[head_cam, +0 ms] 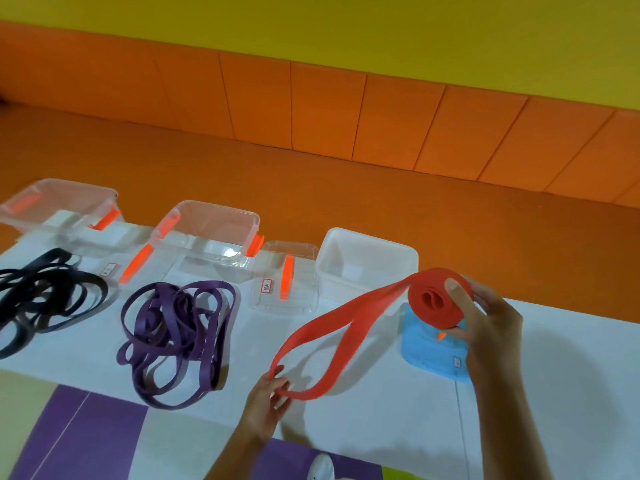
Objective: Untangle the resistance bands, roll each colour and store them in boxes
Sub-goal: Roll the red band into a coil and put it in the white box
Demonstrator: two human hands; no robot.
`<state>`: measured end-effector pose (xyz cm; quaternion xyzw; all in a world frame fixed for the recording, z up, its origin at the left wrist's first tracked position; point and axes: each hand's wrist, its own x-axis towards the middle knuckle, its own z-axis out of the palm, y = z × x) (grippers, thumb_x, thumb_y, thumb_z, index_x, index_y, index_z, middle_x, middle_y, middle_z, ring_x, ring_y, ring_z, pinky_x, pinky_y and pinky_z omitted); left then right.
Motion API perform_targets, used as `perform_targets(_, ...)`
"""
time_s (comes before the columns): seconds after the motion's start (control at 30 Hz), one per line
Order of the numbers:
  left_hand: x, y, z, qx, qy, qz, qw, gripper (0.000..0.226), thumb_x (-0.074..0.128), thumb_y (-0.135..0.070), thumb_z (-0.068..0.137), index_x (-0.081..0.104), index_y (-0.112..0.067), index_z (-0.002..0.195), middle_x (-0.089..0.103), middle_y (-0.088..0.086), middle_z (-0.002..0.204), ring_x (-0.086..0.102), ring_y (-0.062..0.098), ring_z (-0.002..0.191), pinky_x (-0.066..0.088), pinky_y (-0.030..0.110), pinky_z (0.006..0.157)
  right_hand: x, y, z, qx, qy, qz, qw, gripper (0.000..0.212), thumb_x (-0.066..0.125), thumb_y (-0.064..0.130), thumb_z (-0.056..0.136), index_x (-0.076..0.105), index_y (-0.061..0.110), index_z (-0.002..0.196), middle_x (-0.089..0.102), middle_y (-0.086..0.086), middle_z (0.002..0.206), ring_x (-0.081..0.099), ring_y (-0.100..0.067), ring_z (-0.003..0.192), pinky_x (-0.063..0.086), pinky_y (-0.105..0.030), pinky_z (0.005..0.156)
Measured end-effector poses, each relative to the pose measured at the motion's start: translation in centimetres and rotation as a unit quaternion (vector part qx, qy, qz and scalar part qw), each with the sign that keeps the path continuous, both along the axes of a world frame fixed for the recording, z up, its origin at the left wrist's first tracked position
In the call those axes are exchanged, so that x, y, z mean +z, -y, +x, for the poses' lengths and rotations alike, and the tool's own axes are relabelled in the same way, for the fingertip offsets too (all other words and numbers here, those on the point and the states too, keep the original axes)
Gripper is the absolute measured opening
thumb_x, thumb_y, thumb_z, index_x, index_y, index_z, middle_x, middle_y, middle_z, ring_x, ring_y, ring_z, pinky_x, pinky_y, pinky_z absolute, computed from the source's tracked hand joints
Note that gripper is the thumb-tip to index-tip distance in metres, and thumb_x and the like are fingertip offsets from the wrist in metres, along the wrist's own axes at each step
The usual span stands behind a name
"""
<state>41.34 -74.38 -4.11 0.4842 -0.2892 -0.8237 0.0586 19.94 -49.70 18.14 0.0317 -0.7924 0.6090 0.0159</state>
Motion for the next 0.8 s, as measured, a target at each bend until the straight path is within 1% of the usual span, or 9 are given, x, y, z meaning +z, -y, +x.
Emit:
perform_targets(0.13,0.1,0.0,1.0,-0.004,0.040,-0.042,0.998,0.033,0.072,0.002,0.094,0.071,0.000,0.127,0.074,0.020,0.118,0.068,0.031,0.103,0.054,0.042,0.095,-0.4,-0.9,-0.2,-0.012,0.004,-0.012,1.000,0.021,0.080,0.050,0.088,0.078,0.038,0.106,0.080,0.012,0.098,0.075,-0.024,0.101,0.067,-0.049,0.076)
perform_targets(0.23,0.0,0.2,1.5,0.002,0.040,-0.053,0.998,0.038,0.075,0.002,0.093,0.067,0.010,0.129,0.075,0.026,0.121,0.071,0.032,0.101,0.057,0.037,0.087,-0.7,-1.7,-0.2,-0.025,0.005,-0.026,0.999,0.014,0.080,0.050,0.087,0.078,0.045,0.101,0.080,0.013,0.096,0.076,-0.024,0.099,0.066,-0.039,0.063)
perform_targets(0.3,0.1,0.5,1.7,-0.008,0.035,-0.053,0.998,0.037,0.074,-0.007,0.095,0.068,0.010,0.127,0.075,0.025,0.122,0.072,0.035,0.109,0.058,0.045,0.099,-0.9,-2.2,-0.4,-0.037,0.005,-0.024,0.999,0.013,0.079,0.051,0.087,0.078,0.045,0.098,0.080,0.012,0.096,0.076,-0.023,0.098,0.067,-0.046,0.066)
perform_targets(0.4,0.7,1.0,1.8,-0.038,0.003,-0.040,0.998,0.038,0.069,-0.024,0.099,0.069,0.000,0.129,0.077,0.017,0.124,0.066,0.038,0.127,0.045,0.055,0.118,-1.2,-2.8,-0.5,-0.045,0.003,-0.024,0.999,0.011,0.078,0.050,0.089,0.078,0.044,0.098,0.080,0.011,0.095,0.076,-0.022,0.097,0.067,-0.050,0.071)
perform_targets(0.53,1.9,1.6,1.8,-0.097,-0.031,0.014,0.995,0.047,0.060,-0.050,0.096,0.065,-0.019,0.130,0.076,0.006,0.128,0.067,0.031,0.125,0.050,0.057,0.109,-1.3,-2.6,-0.3,-0.043,0.000,-0.036,0.998,0.018,0.079,0.045,0.091,0.079,0.034,0.105,0.080,0.007,0.097,0.076,-0.019,0.094,0.065,-0.033,0.057)
perform_targets(0.6,2.2,1.6,1.8,-0.086,-0.067,0.053,0.993,0.049,0.058,-0.048,0.095,0.067,-0.017,0.131,0.074,0.005,0.131,0.069,0.027,0.123,0.055,0.057,0.099,-1.1,-2.0,-0.1,-0.030,-0.006,-0.032,0.999,0.023,0.078,0.041,0.093,0.079,0.026,0.110,0.079,0.002,0.100,0.075,-0.017,0.093,0.063,-0.028,0.055)
perform_targets(0.67,2.4,1.7,1.8,-0.053,-0.083,0.077,0.992,0.044,0.056,-0.040,0.101,0.067,-0.013,0.134,0.067,0.009,0.137,0.061,0.029,0.132,0.057,0.063,0.094,-1.0,-1.3,-0.1,-0.014,0.000,-0.041,0.999,0.018,0.079,0.037,0.092,0.079,0.026,0.107,0.079,0.004,0.099,0.076,-0.015,0.091,0.062,-0.024,0.054)
perform_targets(0.73,2.5,2.0,1.6,-0.049,-0.082,0.088,0.992,0.038,0.055,-0.034,0.106,0.067,-0.010,0.132,0.064,0.016,0.136,0.057,0.035,0.135,0.058,0.066,0.089,-1.1,-0.5,-0.2,-0.014,0.008,-0.054,0.998,0.024,0.083,0.036,0.089,0.079,0.024,0.110,0.079,0.004,0.101,0.076,-0.018,0.091,0.065,-0.031,0.058)
perform_targets(0.8,2.6,2.2,1.5,-0.083,-0.056,0.060,0.993,0.036,0.059,-0.033,0.106,0.068,-0.007,0.129,0.064,0.021,0.132,0.059,0.038,0.129,0.060,0.061,0.083,-1.3,0.0,-0.4,-0.021,0.010,-0.052,0.998,0.033,0.084,0.040,0.087,0.077,0.025,0.115,0.078,0.005,0.104,0.076,-0.023,0.096,0.068,-0.038,0.064)
